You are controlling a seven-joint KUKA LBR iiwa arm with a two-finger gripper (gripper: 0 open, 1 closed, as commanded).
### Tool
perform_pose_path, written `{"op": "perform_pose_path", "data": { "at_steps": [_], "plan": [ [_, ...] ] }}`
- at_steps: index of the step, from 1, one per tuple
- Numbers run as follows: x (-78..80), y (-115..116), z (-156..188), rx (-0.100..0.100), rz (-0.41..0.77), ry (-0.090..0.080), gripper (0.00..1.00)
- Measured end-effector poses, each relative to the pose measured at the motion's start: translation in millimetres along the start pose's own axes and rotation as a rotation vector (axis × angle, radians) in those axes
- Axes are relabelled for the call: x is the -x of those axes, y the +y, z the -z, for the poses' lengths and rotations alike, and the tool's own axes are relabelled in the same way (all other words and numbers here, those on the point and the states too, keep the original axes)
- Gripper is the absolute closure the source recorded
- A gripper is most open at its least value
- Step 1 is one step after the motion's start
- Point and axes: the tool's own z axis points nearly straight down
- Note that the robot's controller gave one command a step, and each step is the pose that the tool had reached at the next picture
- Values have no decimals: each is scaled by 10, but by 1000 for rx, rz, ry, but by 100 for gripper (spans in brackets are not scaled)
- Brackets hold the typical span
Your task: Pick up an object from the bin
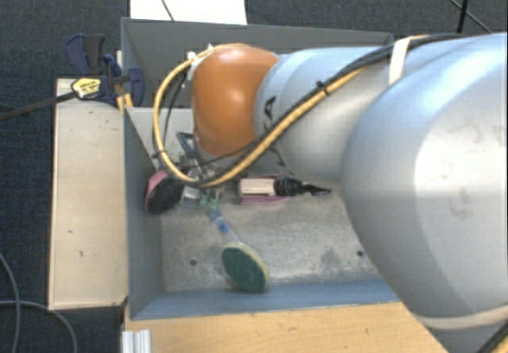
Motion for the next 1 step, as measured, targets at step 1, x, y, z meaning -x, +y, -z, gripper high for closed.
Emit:
{"op": "perform_pose_path", "data": {
  "at_steps": [1],
  "plan": [
    [132,49,438,-1,-5,2,100]
  ]
}}
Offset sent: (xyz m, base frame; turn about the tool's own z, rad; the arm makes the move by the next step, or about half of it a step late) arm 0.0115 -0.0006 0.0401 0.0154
